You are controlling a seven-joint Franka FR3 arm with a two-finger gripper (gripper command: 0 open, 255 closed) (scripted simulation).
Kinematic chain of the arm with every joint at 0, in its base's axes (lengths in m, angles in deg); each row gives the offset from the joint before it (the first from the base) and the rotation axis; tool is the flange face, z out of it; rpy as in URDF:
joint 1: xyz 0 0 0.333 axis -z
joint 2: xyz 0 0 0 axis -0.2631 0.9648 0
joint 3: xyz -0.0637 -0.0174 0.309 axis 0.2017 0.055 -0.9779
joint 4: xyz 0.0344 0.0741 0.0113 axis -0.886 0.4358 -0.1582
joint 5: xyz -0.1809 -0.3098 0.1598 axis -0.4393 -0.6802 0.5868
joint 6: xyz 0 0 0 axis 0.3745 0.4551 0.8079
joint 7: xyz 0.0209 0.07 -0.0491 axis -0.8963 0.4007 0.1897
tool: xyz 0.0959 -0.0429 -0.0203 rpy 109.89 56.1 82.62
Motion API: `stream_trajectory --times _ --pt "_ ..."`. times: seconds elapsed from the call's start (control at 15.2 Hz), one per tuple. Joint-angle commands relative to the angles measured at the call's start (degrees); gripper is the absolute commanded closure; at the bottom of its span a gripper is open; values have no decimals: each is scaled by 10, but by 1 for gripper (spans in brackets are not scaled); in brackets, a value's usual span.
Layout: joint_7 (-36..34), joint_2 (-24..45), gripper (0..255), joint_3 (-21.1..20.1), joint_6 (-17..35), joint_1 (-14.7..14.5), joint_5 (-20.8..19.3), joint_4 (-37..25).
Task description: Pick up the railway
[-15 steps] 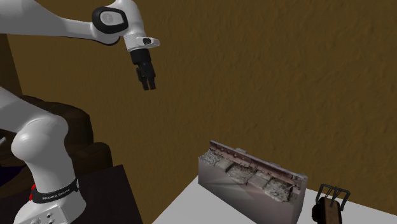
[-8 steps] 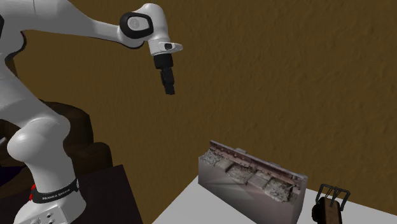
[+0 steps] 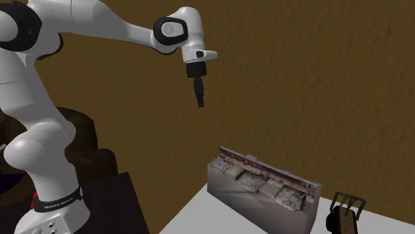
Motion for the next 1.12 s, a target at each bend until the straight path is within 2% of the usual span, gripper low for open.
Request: stream_trajectory --times 0.0,0.46,1.06 --pt "-20 35 0 11 2 12 4 -28" --pt "-82 153 0 51 -5 52 29 -136" --pt "-152 292 0 101 -27 114 82 -271"
